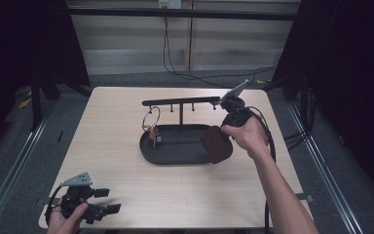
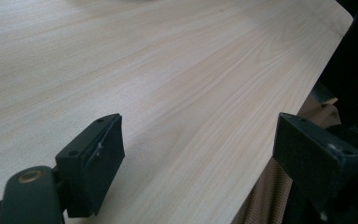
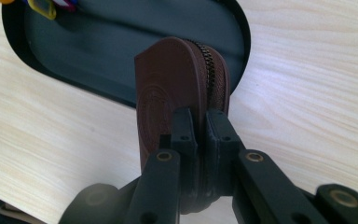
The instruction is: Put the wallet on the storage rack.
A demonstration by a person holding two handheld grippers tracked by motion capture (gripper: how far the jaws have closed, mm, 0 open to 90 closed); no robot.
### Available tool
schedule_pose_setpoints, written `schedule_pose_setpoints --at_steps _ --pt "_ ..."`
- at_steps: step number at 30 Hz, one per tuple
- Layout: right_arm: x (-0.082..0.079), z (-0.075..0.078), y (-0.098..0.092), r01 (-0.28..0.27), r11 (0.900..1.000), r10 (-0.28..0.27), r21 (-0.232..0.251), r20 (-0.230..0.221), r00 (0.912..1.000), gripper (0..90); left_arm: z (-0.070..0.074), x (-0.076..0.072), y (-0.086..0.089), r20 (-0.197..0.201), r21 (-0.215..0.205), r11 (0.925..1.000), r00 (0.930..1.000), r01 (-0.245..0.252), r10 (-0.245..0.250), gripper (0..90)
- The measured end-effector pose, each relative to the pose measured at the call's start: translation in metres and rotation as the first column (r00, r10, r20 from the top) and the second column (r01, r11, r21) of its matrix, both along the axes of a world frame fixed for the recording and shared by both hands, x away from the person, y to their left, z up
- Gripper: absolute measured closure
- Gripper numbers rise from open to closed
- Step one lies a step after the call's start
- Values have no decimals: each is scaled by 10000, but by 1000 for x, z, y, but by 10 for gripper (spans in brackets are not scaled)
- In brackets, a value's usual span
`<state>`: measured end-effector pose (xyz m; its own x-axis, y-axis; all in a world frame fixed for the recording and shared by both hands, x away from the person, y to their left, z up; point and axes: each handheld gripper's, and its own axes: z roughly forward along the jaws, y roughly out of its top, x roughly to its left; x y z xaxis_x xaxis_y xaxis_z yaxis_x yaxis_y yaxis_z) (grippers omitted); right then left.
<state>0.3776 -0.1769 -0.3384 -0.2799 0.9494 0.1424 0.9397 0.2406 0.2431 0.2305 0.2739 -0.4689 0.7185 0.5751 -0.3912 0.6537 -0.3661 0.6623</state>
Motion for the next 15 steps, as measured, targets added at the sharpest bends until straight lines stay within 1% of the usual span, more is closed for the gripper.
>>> schedule_pose_setpoints --at_steps 4,8,11,15 --pt "6 -3 0 69 10000 -69 -48 -20 10000 830 0 0 0 5 -5 10000 10000 -7 7 164" --pt "11 -7 1 114 9999 -114 25 -17 9999 830 0 0 0 -1 -14 10000 10000 15 -15 163" --pt "16 -11 3 160 9998 -160 121 -38 9999 830 0 0 0 42 4 10000 10000 19 -19 164" --pt "22 -17 4 255 9989 -255 397 -17 9997 830 0 0 1 40 -35 10000 10000 -42 43 163"
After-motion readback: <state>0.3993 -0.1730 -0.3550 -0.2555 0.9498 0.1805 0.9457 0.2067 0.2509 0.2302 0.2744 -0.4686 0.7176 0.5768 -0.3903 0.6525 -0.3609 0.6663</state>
